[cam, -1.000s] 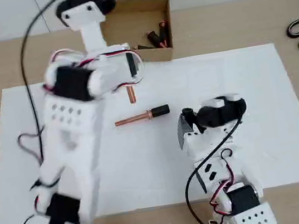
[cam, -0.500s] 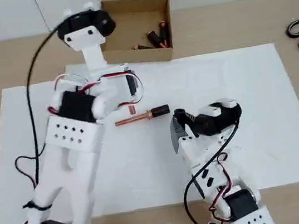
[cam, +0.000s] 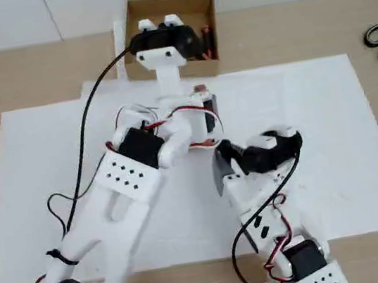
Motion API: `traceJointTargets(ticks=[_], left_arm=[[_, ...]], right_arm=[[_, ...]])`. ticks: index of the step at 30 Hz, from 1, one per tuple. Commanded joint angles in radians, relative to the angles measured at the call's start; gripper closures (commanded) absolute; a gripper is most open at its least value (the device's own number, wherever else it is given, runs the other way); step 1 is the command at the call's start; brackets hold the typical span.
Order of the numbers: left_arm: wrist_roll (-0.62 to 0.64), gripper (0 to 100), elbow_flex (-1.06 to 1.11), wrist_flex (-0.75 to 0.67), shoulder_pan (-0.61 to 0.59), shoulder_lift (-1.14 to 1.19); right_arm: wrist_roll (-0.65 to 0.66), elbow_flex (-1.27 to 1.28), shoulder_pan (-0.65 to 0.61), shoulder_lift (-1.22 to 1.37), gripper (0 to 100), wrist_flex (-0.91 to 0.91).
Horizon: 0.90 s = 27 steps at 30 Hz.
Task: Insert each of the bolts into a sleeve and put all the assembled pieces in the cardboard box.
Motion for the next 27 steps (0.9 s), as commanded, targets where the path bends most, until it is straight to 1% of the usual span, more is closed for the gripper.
traceJointTargets(ticks=[1,7,12,16,23,27], left_arm=[[0.006,100,-0.048,0.002,0.006,-0.084],[0.008,100,-0.047,0.005,0.018,-0.106],[0.008,100,-0.045,0.005,0.069,-0.103],[0.008,100,-0.038,0.002,0.075,-0.1],[0.008,100,0.062,-0.1,0.075,-0.101],[0.003,100,0.073,-0.11,0.074,-0.101]], right_arm=[[0.026,0.008,-0.027,-0.022,99.5,-0.018],[0.028,0.008,-0.031,-0.022,99.5,-0.018],[0.028,0.008,-0.031,-0.022,99.5,-0.018],[0.028,0.008,-0.031,-0.022,99.5,-0.018],[0.028,0.008,-0.033,-0.022,99.5,-0.018],[0.028,0.008,-0.033,-0.022,99.5,-0.018]])
